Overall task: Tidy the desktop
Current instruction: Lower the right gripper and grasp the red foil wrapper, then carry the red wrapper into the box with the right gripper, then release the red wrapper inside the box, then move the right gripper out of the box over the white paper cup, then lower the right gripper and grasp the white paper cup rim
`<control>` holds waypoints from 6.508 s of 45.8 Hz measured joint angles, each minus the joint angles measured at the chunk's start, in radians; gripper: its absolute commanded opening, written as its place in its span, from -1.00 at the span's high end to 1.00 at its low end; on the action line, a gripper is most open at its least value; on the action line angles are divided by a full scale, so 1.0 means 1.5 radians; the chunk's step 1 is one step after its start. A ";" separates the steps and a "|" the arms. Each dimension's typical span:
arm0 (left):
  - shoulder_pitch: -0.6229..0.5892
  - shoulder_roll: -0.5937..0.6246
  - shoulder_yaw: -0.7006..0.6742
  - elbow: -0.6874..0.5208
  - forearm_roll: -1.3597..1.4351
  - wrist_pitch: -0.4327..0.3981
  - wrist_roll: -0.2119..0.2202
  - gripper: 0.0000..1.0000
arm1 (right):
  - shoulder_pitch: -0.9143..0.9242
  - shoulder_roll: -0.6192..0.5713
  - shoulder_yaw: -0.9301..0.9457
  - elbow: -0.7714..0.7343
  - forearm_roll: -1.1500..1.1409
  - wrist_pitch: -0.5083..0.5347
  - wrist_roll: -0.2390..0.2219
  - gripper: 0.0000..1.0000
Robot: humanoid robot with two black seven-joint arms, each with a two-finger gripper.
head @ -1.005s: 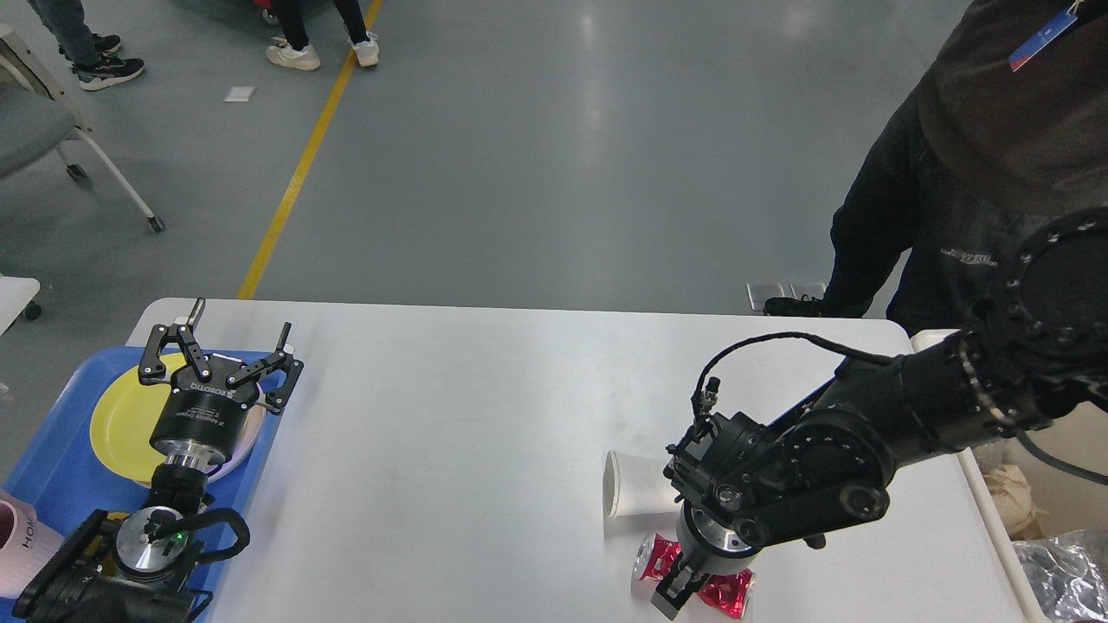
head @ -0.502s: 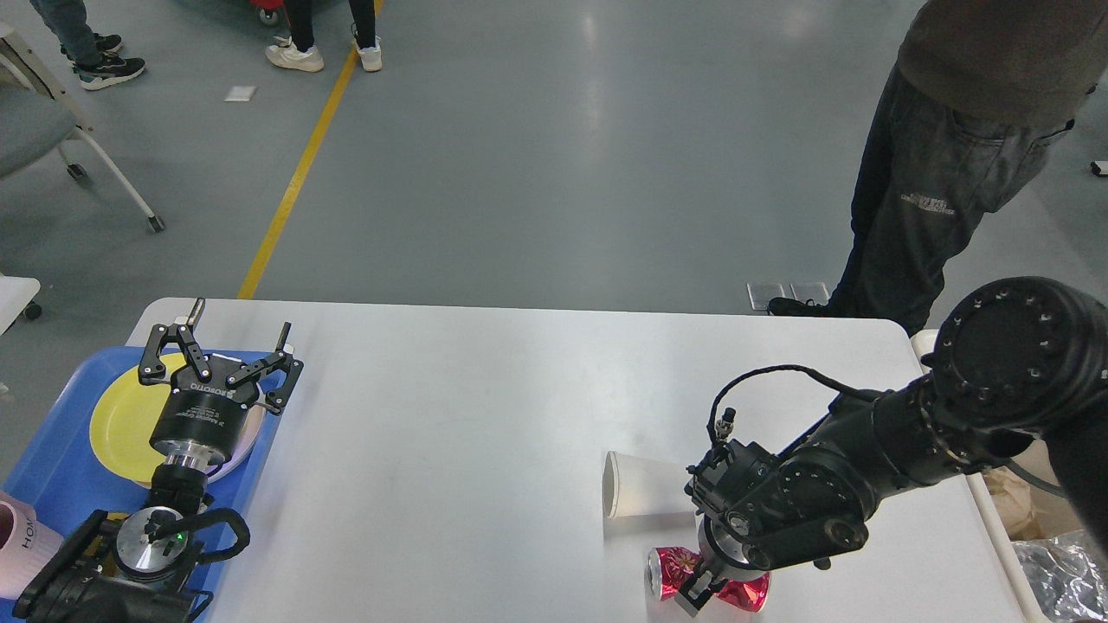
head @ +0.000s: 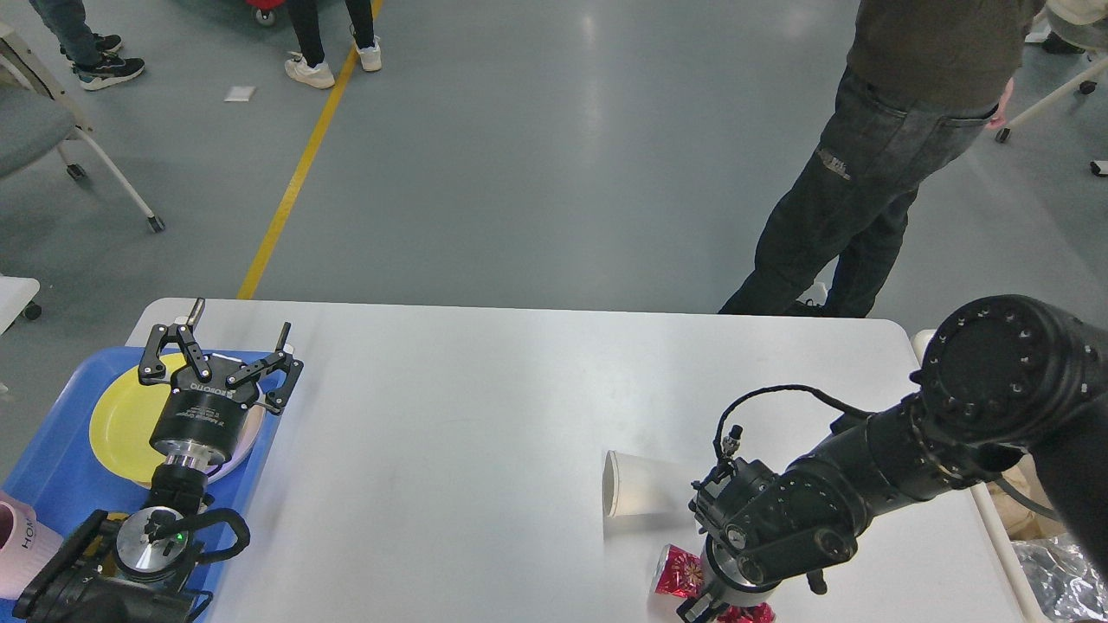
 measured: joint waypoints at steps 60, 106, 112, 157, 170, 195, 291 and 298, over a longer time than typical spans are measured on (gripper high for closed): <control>0.000 0.000 0.001 0.000 0.000 0.000 0.001 -0.94 | 0.721 -0.176 -0.343 0.261 0.591 0.246 0.114 1.00; 0.000 0.000 0.001 0.000 0.000 0.000 0.000 -0.94 | -0.375 -0.369 -0.137 -0.713 0.593 -0.118 0.125 1.00; 0.000 0.000 0.001 0.000 0.000 0.000 0.000 -0.94 | -0.485 -0.321 -0.089 -0.826 0.593 -0.129 0.126 1.00; 0.000 0.000 0.000 0.000 0.000 0.000 0.000 -0.94 | -0.503 -0.287 -0.072 -0.799 0.581 -0.147 0.126 -1.00; 0.000 0.000 0.000 0.000 0.000 0.000 0.000 -0.94 | -0.237 -0.373 -0.084 -0.566 0.446 -0.025 0.120 -1.00; 0.000 0.000 0.000 0.000 0.000 0.000 0.001 -0.94 | 0.452 -0.244 -0.191 -0.100 0.397 0.425 0.046 -1.00; 0.000 0.000 0.001 0.000 0.000 0.000 0.000 -0.94 | -0.030 -0.084 0.110 -0.221 1.127 -0.124 0.016 -0.98; 0.000 -0.001 0.001 0.000 0.000 0.000 0.000 -0.94 | -0.079 -0.057 0.142 -0.277 1.128 -0.136 0.016 -0.98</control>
